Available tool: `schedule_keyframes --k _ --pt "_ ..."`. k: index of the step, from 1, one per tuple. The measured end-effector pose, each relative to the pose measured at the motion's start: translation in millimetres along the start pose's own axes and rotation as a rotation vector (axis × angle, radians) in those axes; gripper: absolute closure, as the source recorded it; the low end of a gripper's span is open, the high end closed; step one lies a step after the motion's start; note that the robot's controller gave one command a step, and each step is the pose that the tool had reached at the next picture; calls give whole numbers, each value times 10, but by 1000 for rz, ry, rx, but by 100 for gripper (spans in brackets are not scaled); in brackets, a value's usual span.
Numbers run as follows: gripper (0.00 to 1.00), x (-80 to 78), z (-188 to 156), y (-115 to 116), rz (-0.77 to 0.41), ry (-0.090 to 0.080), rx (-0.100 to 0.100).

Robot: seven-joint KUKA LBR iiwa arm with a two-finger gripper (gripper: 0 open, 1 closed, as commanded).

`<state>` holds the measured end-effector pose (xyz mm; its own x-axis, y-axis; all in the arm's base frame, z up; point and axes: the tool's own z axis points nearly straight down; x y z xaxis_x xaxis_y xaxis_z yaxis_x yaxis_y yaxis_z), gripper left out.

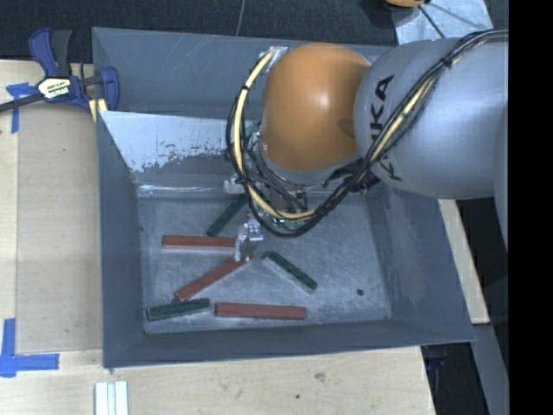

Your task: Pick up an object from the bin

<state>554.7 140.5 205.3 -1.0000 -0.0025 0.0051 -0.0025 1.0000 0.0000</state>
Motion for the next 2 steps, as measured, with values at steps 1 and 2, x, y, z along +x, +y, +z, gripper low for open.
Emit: schedule_keyframes --k 1,2 --pt "0 -18 -41 -6 2 -8 -1" --pt "0 -135 263 -70 -58 -15 -2"
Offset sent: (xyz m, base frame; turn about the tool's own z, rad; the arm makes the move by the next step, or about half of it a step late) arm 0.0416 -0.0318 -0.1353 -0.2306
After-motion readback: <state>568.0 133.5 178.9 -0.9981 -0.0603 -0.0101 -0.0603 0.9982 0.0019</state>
